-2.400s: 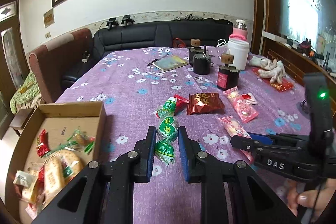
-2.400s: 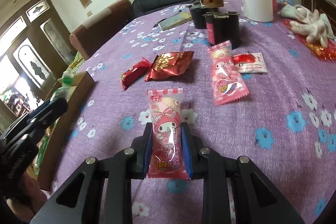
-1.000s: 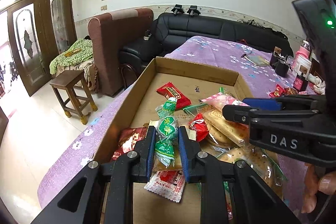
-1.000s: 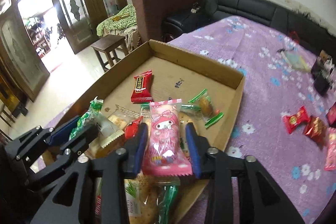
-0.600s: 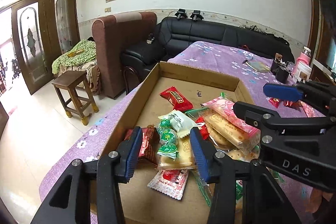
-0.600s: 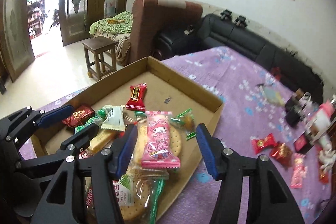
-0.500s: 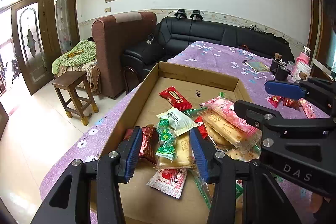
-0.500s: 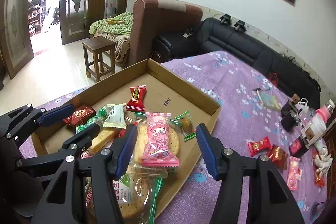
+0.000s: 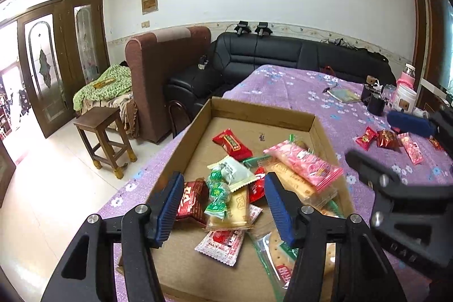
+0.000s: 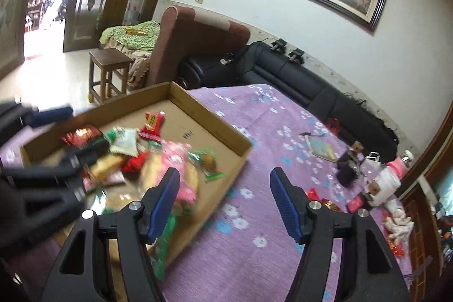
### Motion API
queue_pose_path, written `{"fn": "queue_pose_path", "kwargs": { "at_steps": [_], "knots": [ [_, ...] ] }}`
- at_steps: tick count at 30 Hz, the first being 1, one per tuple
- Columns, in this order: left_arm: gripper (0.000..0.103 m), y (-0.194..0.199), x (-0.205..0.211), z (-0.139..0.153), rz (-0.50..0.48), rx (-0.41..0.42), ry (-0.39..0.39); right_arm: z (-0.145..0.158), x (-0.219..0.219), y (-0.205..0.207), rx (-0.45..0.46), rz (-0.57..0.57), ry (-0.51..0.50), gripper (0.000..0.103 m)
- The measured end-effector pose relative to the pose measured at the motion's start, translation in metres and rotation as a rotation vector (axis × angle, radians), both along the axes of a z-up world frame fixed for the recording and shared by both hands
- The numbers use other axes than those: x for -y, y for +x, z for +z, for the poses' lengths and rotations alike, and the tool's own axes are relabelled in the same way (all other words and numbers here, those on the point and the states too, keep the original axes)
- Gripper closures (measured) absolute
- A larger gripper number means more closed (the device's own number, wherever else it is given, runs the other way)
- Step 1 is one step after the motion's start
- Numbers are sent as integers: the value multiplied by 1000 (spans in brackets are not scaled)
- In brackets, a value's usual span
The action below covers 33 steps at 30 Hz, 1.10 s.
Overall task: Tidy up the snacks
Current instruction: 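Move both tools back over the table toward the remaining snacks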
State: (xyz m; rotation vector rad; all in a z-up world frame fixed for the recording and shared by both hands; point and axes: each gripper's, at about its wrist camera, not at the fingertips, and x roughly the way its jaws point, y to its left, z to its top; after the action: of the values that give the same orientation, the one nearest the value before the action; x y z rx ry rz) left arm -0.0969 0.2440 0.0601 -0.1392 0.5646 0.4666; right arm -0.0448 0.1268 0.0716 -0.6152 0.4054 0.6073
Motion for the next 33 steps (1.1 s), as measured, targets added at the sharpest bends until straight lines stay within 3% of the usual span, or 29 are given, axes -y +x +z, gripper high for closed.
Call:
{"fn": "queue_pose_path", "kwargs": {
  "at_steps": [11,22,28,33],
  "knots": [
    [41,6,44,25,-75,20,65,-10,76,-1,0,-86,2,37],
    [41,39,122,34,-256,-34,77,-16,161,26,-70,-225,88,38],
    [41,71,157,24,-358,-110,16,-22,199,56,-167,-303,166,38],
    [41,109,175,6,-418,-202,-81,-26,243,94,-377,-372,337,42]
  ]
}}
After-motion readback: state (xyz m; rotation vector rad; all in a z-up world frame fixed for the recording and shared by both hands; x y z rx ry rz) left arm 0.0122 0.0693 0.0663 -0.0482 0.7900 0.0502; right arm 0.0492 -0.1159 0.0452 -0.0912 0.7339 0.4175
